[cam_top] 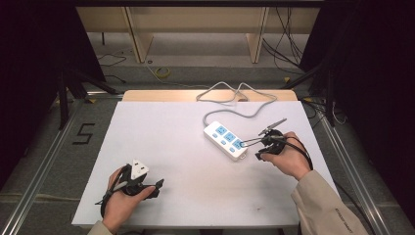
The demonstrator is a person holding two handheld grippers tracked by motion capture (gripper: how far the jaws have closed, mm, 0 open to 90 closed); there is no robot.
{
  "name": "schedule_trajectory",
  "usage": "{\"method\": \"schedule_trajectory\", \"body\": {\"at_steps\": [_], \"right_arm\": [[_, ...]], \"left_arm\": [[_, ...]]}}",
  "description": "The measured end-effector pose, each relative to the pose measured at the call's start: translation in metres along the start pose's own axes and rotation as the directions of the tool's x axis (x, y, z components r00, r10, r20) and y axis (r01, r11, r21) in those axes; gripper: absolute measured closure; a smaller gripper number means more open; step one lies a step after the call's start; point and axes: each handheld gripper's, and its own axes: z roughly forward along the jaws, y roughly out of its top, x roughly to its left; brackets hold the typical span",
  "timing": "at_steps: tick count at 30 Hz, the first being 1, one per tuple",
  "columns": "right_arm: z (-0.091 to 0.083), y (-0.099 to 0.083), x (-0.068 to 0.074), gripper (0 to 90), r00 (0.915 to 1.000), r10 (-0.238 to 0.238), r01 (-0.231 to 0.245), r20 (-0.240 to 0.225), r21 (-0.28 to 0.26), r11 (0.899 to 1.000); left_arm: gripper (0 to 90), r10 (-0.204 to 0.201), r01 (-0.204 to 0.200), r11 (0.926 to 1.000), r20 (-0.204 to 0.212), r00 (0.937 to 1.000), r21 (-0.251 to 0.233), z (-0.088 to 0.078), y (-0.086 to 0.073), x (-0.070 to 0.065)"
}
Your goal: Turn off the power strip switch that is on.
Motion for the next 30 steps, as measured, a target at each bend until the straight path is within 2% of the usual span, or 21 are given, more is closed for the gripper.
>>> {"method": "schedule_trajectory", "body": {"at_steps": [8,16,23,30], "right_arm": [[-0.001,-0.022,-0.001,62.5,0.9999,0.012,-0.012,-0.01,-0.034,0.999],[-0.001,-0.044,-0.003,54.9,0.9996,0.027,-0.026,0.001,-0.112,0.993],[0.0,-0.064,-0.002,53.2,0.9993,0.037,-0.035,0.003,-0.188,0.982],[-0.001,-0.072,0.004,48.9,0.9995,0.028,-0.023,0.015,-0.256,0.966]], "left_arm": [[19.6,-0.003,0.003,1.0,-0.003,1.0,0.001,0.0,0.0,0.0],[19.6,-0.003,0.003,1.0,-0.003,1.0,0.003,0.0,-0.001,0.001],[19.6,-0.014,0.014,0.9999,0.002,0.9999,0.007,0.0,-0.001,0.001],[19.2,-0.036,0.036,0.9994,0.009,0.9993,0.004,0.003,-0.002,0.002]]}}
